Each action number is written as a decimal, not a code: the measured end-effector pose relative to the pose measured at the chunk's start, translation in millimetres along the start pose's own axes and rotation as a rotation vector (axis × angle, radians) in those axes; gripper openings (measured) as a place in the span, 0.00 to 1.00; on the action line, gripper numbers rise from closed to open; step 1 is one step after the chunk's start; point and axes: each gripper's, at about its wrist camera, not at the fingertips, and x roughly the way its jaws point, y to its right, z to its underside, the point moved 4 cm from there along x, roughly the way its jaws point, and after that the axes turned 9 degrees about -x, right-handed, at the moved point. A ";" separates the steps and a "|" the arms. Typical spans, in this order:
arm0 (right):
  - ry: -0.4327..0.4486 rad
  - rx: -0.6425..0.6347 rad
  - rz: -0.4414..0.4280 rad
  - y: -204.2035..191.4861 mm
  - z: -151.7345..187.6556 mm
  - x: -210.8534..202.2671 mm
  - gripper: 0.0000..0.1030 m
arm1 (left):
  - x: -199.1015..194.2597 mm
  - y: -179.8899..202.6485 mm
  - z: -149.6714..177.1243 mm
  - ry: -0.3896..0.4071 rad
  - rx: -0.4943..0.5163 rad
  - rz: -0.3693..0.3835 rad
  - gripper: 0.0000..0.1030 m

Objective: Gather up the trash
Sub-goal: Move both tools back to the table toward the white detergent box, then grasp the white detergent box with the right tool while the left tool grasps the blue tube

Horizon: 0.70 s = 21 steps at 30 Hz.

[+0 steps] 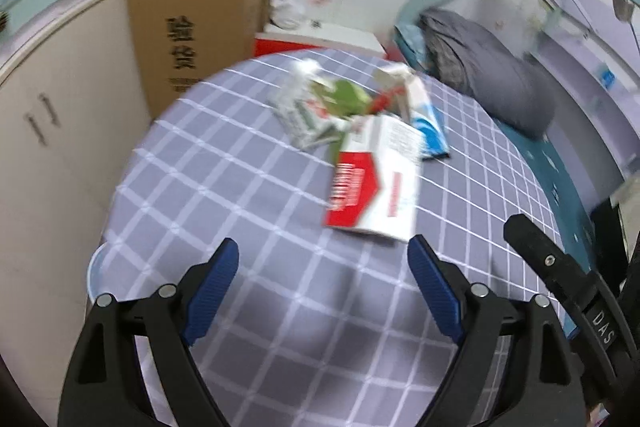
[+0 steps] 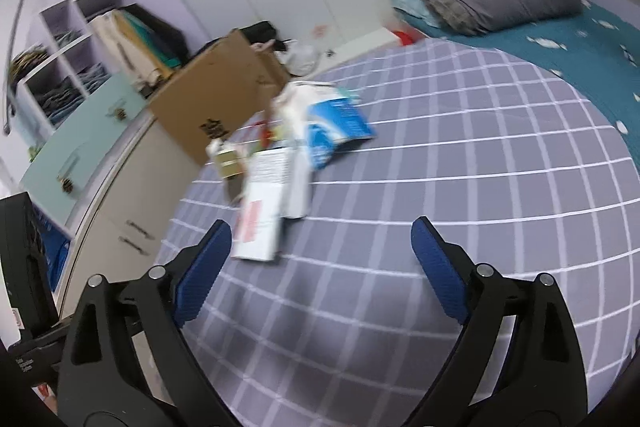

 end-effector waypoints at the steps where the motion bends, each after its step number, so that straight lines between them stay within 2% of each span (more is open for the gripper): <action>1: -0.004 0.008 0.004 8.0 0.6 0.7 0.87 | 6.7 7.1 -0.7 -0.009 0.021 0.002 0.82; 4: -0.016 0.024 0.014 25.4 -0.9 6.4 0.87 | 30.3 19.1 -5.5 -0.040 0.062 -0.020 0.82; 12: -0.046 0.026 0.003 41.8 -2.2 20.4 0.87 | 60.1 22.3 -18.1 -0.064 0.046 -0.023 0.82; 16: -0.058 0.017 -0.009 39.4 -4.0 27.4 0.87 | 65.7 25.2 -18.3 -0.095 0.050 0.039 0.63; 18: -0.060 0.014 -0.011 36.1 -4.9 29.6 0.87 | 64.2 26.3 -18.3 -0.080 0.062 0.042 0.53; 20: -0.062 0.008 -0.014 32.4 -5.1 30.5 0.87 | 58.1 27.7 -17.3 -0.069 0.067 0.073 0.46; 21: -0.061 0.004 -0.014 30.1 -5.3 30.5 0.87 | 52.8 27.2 -17.0 -0.058 0.064 0.093 0.39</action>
